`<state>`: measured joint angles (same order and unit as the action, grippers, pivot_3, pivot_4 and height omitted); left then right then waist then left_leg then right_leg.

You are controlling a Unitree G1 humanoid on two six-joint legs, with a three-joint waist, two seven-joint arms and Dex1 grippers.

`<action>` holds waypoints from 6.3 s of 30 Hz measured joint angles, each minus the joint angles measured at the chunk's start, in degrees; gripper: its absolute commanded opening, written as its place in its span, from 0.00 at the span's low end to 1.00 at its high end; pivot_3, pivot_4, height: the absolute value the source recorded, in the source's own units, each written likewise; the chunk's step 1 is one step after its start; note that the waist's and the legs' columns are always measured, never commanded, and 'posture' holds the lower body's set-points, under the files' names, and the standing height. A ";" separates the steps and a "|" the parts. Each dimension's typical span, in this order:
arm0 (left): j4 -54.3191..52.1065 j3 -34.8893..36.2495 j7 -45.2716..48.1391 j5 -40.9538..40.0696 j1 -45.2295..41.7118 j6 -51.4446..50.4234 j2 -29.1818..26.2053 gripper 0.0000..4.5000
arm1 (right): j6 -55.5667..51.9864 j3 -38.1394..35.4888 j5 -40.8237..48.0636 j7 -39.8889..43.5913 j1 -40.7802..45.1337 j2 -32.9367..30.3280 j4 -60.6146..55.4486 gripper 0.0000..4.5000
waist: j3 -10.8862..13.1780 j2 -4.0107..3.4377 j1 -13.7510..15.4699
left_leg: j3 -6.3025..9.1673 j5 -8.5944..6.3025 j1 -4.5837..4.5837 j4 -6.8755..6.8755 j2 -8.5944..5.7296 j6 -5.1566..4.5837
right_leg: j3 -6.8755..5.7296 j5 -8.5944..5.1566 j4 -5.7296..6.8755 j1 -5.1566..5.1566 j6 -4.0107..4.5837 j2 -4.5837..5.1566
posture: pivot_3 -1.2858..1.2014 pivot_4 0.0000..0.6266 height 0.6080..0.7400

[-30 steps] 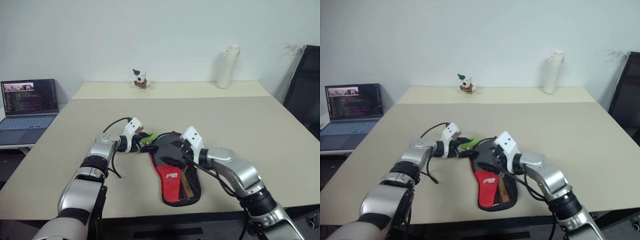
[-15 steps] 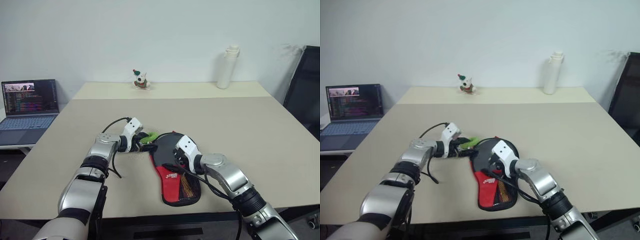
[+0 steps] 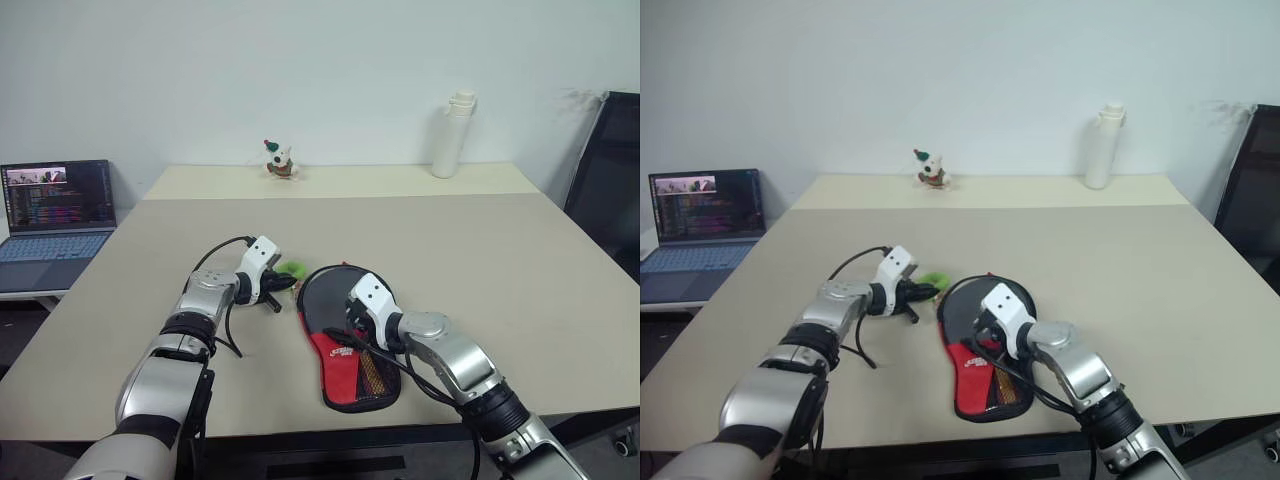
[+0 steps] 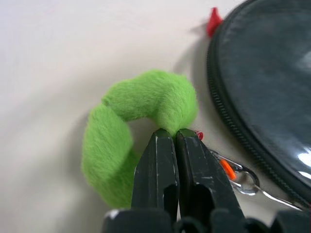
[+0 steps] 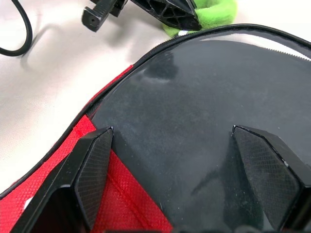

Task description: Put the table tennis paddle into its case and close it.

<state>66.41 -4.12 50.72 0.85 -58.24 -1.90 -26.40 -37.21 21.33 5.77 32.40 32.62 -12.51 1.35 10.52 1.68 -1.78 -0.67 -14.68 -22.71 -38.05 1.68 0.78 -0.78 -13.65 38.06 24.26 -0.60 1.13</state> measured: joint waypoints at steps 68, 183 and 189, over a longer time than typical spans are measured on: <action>13.21 -17.11 -28.69 29.72 -18.62 28.64 24.90 0.70 | -1.25 -0.27 -0.34 -3.11 -6.18 2.27 -3.14 0.95 | -0.83 0.23 -0.14 | -0.70 -0.01 0.50 0.11 0.02 0.01 | 0.23 -0.06 -0.03 -0.26 -0.14 -0.04 | 0.52 0.24 1.00; 3.23 -5.69 21.31 5.13 -0.70 18.65 13.60 0.70 | -27.73 -17.92 27.02 14.42 -38.32 -37.11 -57.50 0.00 | -0.88 0.40 1.76 | 0.08 -0.06 0.50 0.11 -0.01 0.02 | -0.16 -0.05 -0.86 -0.97 -0.27 0.02 | 0.52 0.24 1.00; 3.15 -5.69 21.31 5.13 -0.66 18.70 13.51 0.70 | -25.85 -20.31 31.51 16.10 -35.51 -37.51 -57.08 0.27 | -0.87 0.41 1.74 | 0.12 -0.06 0.50 0.10 -0.01 0.02 | -0.17 -0.04 -0.88 -0.99 -0.29 0.02 | 0.52 0.24 1.00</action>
<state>69.55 -9.81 72.03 5.98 -58.89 16.80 -12.89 -63.06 1.02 37.28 48.51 -2.88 -50.02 -55.74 9.64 2.09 -0.04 -0.55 -14.74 -22.21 -37.95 1.67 0.80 -0.96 -13.69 37.18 23.27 -0.89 1.15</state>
